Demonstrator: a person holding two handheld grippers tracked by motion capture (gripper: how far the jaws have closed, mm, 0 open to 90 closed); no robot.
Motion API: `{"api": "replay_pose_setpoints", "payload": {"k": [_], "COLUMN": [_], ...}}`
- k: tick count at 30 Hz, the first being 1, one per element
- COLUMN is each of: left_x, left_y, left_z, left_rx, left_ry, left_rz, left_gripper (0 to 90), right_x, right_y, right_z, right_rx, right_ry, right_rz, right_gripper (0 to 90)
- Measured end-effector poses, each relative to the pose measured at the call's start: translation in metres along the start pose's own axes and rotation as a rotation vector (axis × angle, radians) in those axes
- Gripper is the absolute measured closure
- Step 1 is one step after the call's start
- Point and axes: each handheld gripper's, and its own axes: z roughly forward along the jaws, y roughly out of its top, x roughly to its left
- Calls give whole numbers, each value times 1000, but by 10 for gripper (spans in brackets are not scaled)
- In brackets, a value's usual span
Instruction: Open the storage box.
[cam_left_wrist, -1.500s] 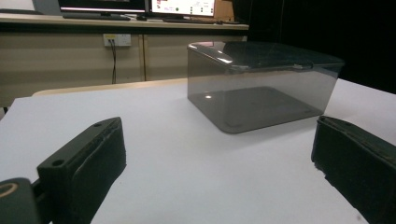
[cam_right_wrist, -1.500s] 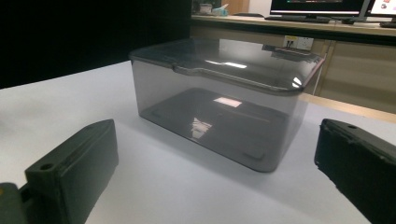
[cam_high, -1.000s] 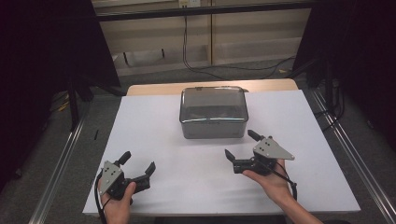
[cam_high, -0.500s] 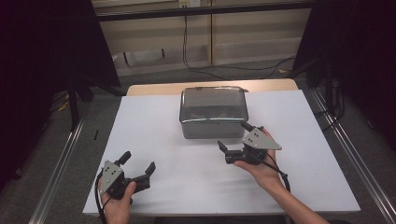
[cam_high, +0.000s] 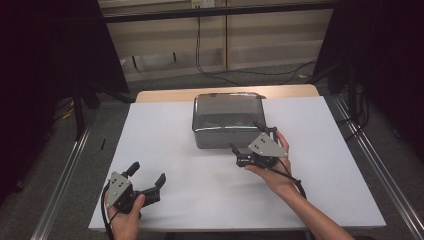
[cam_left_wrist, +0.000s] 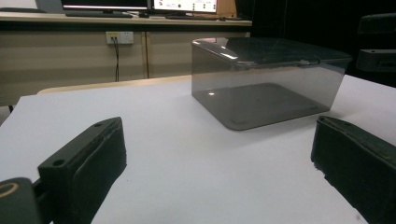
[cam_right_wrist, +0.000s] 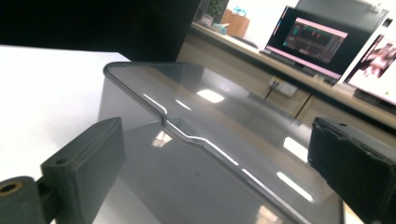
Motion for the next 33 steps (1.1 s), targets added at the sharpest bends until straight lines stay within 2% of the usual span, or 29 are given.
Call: {"api": "replay_pose_setpoints", "payload": {"k": [5, 7, 9, 10, 11, 12, 13, 19, 25, 27, 30, 33], "left_x": [0, 0, 0, 0, 1, 1, 1, 1, 1, 1, 1, 1], "left_y": [0, 0, 0, 0, 0, 0, 0, 0, 0, 0, 0, 0], "left_z": [1, 1, 0, 0, 0, 0, 0, 0, 0, 0, 1, 1], "left_rx": [5, 3, 1, 1, 1, 1, 2, 4, 7, 9, 11, 9], "left_ry": [2, 0, 0, 0, 2, 3, 5, -1, 1, 1, 2, 1], "left_rz": [0, -1, -1, -1, 0, 1, -1, 1, 3, 5, 6, 8], "left_gripper": [33, 33, 33, 33, 33, 32, 33, 33, 33, 33, 33, 33], "right_x": [4, 5, 6, 6, 7, 7, 8, 20, 28, 29, 31, 33], "right_y": [1, 2, 4, 4, 6, 7, 7, 7, 4, 4, 4, 4], "right_z": [2, 4, 7, 7, 9, 9, 11, 15, 21, 22, 24, 26], "right_rx": [-2, 9, 14, 14, 14, 18, 27, 54, 77, 92, 101, 122], "right_ry": [-25, -37, -37, -37, -44, -44, -51, -65, -77, -79, -94, -95], "right_rz": [-105, -163, -203, -203, -250, -262, -298, -533, -673, -704, -791, -845], "right_gripper": [56, 60, 65, 65, 75, 78, 88, 153, 232, 263, 302, 362]}}
